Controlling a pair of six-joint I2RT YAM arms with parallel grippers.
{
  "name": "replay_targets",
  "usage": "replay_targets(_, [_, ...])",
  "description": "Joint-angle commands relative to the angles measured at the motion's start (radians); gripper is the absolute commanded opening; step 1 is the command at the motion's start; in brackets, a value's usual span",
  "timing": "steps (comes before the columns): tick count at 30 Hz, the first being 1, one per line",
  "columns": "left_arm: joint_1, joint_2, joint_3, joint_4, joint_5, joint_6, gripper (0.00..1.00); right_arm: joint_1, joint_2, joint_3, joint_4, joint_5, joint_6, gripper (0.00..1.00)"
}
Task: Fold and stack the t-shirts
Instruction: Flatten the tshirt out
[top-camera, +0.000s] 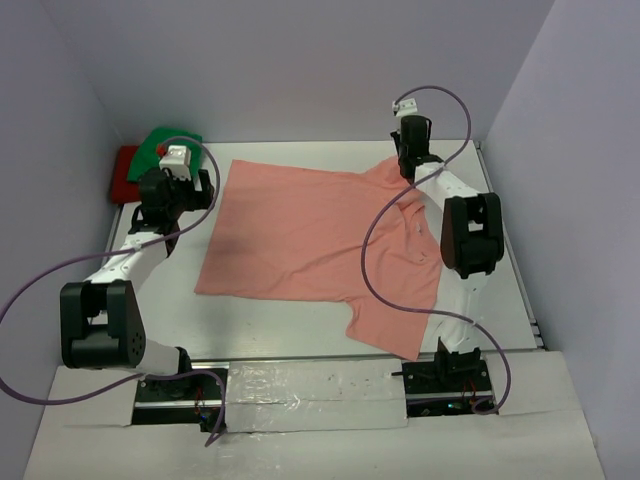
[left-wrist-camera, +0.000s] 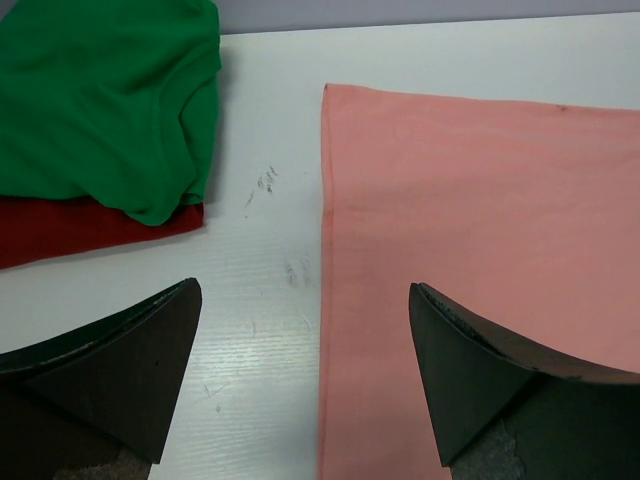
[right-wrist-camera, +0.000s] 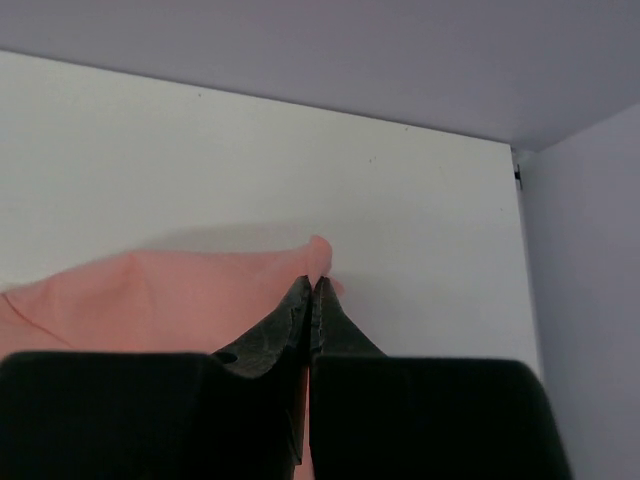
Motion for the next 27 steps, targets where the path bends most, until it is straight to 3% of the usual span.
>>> replay_targets(1, [-0.009,-0.046,0.0,0.063,0.03,-0.015,0.94,0.007,-0.154,-0.09,0.108,0.104,-0.053,0.0])
replay_targets(3, [-0.011,-0.038,0.0,0.066,0.039,-0.015,0.94,0.006,-0.198,-0.14,0.166,0.1,-0.076,0.0])
replay_targets(6, [-0.012,0.003,0.006,0.098,0.045,-0.006,0.94,0.006,-0.194,-0.127,0.114,0.095,-0.074,0.0])
replay_targets(12, [-0.014,0.239,0.153,0.094,0.054,0.016,0.93,0.007,-0.186,-0.092,0.064,0.07,-0.049,0.0])
replay_targets(19, [-0.015,0.656,0.637,-0.082,0.111,0.033,0.94,0.006,-0.194,-0.067,0.001,0.047,-0.015,0.0])
replay_targets(27, [-0.014,0.911,1.032,-0.231,0.172,-0.017,0.94,0.007,-0.243,-0.119,-0.015,0.057,0.003,0.0])
